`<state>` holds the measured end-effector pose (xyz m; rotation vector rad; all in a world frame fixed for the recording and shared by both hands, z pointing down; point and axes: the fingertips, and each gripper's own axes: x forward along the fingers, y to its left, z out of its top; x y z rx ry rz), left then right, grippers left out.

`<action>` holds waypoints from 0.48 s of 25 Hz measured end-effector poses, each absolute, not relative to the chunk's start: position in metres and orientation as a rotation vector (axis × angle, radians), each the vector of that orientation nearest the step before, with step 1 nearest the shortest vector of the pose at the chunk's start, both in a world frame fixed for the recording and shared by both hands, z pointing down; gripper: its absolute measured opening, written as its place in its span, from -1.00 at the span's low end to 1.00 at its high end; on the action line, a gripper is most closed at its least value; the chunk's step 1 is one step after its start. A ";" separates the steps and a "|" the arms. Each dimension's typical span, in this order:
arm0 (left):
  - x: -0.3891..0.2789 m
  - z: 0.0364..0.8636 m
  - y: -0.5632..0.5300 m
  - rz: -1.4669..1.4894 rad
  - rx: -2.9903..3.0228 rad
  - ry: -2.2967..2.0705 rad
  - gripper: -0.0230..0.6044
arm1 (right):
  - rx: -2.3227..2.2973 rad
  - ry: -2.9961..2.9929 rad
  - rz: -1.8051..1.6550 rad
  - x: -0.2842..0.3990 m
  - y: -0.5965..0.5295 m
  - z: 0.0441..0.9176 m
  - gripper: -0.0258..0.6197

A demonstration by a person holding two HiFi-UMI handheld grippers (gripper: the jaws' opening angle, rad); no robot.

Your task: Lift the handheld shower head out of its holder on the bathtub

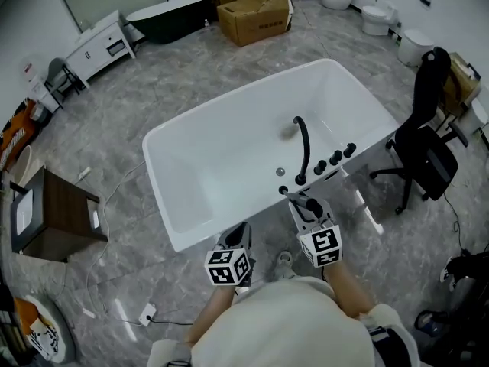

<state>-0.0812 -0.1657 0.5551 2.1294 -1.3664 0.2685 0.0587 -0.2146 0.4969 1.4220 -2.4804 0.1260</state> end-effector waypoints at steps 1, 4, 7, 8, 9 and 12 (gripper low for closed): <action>-0.083 0.554 -0.162 0.268 2.135 -1.361 -0.86 | 1.437 -2.482 0.120 0.058 -0.209 0.491 -0.47; -0.088 0.551 -0.147 0.268 2.152 -1.341 -0.86 | 1.476 -2.487 0.107 0.055 -0.192 0.478 -0.47; -0.091 0.551 -0.132 0.265 2.166 -1.322 -0.86 | 1.518 -2.477 0.095 0.055 -0.173 0.472 -0.47; -0.091 0.551 -0.127 0.264 2.170 -1.316 -0.86 | 1.532 -2.472 0.092 0.055 -0.167 0.471 -0.47; -0.092 0.551 -0.122 0.264 2.174 -1.311 -0.86 | 1.544 -2.468 0.090 0.056 -0.160 0.470 -0.47; -0.092 0.553 -0.106 0.261 2.185 -1.300 -0.86 | 1.569 -2.462 0.086 0.058 -0.140 0.469 -0.47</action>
